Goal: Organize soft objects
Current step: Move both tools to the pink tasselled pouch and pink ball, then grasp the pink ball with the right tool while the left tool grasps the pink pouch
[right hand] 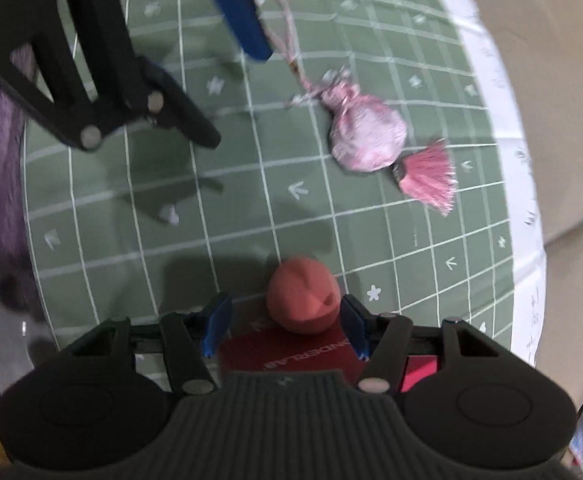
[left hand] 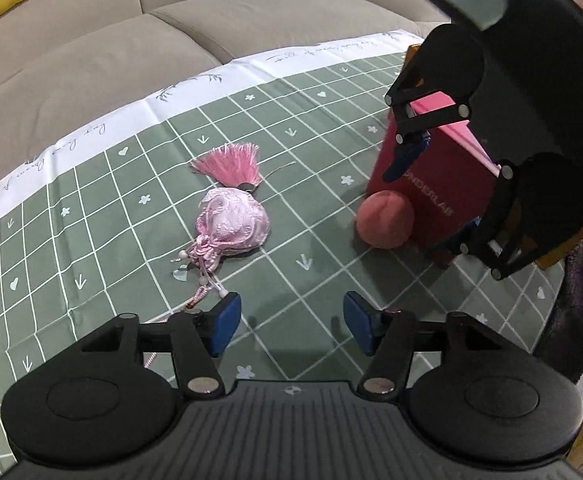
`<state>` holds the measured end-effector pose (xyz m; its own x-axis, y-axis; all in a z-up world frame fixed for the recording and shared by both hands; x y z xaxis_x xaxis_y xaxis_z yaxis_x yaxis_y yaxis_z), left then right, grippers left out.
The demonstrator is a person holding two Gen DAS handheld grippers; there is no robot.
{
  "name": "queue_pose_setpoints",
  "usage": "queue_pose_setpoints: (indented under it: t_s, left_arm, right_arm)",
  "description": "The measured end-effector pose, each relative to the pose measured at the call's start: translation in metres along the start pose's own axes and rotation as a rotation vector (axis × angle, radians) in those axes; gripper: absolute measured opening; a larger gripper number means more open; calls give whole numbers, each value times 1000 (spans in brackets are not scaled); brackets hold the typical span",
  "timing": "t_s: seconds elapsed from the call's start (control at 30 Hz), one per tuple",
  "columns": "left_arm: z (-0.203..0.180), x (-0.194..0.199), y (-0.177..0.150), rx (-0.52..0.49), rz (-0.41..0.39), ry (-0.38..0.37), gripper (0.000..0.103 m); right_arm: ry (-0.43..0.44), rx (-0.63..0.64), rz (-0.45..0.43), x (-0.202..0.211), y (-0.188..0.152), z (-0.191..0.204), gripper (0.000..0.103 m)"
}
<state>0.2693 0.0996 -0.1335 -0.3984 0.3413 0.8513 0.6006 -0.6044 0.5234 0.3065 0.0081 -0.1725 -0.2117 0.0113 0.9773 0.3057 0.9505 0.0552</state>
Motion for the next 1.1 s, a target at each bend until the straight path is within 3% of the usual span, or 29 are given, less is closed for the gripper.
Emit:
queue_pose_setpoints:
  t_s: [0.37,0.53,0.77,1.1]
  left_arm:
    - [16,-17,-4,-4,6,0,77]
    - [18,-20,0,-6,-16,-10,83]
    - [33,-29,16,-4,-61,7,88]
    - [58,-76,42,88,-46,31,92]
  right_arm:
    - [21,83,122,-40,1,-9,60]
    - [16,82,136,-51,-1,-10,50]
    - [44,67,106,-43,-2,-14,46]
    - [104,-132,48,-37,20,-54,46]
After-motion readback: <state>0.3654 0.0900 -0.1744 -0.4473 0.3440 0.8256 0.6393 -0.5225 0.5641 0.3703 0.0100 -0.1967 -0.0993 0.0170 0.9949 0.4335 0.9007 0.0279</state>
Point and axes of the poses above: each gripper's, at about its wrist camera, not at the fingertips, and x roughly against the way its jaws point, z to its left, y to its top, the point moved 9 cm from there along -x, roughly the way its jaws point, and after that the axes turned 8 degrees about -x, right-handed, at the moved point
